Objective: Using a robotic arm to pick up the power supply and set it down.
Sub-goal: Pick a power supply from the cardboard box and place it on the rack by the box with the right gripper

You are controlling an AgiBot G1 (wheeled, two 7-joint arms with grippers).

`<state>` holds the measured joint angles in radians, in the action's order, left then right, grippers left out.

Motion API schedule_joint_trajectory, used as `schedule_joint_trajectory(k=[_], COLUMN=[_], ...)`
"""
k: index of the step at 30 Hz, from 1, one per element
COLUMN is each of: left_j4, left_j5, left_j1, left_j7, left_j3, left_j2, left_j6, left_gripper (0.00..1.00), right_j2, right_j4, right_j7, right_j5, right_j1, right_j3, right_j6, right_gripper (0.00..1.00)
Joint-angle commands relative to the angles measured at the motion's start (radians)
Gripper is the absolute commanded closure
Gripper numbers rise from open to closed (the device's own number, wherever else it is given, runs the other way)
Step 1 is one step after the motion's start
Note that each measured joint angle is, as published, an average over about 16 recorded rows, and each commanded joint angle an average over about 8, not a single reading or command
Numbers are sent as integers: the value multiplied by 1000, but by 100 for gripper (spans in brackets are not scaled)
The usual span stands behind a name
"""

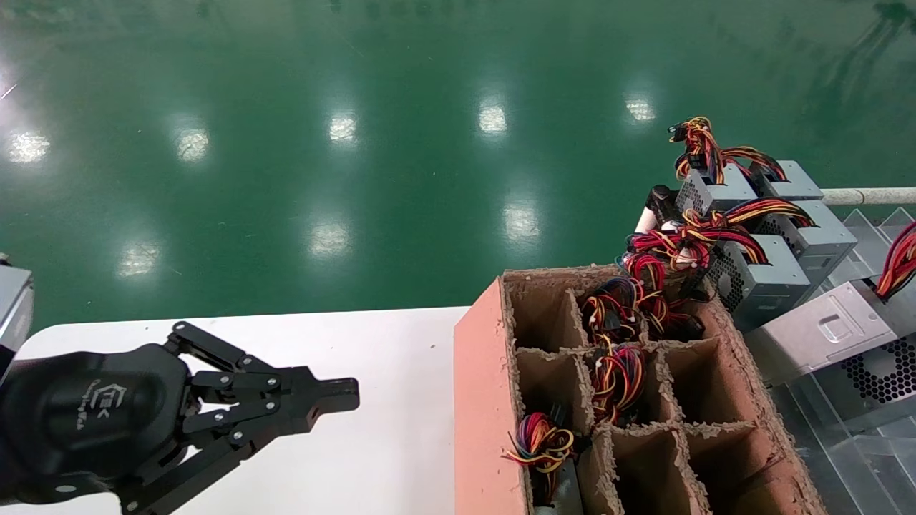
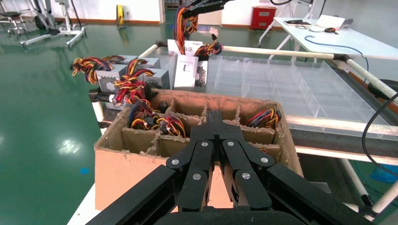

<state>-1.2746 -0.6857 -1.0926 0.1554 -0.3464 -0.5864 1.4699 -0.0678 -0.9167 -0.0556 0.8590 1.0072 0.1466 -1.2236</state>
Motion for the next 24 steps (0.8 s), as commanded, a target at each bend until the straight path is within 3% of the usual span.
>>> schedule_joint_trajectory(k=[1, 24], left_j4=[0, 0], left_j5=[0, 0], left_j1=[0, 0], left_j7=[0, 0], left_j3=[0, 0], left_j2=[0, 0], left_j6=[0, 0], left_gripper=[100, 100], right_j2=[1, 19], right_j4=[-3, -42], right_j7=[5, 3], right_j5=[-10, -53], right_j1=[-3, -54], right_j3=[-3, 3], right_j6=[-3, 38], right_gripper=[100, 100])
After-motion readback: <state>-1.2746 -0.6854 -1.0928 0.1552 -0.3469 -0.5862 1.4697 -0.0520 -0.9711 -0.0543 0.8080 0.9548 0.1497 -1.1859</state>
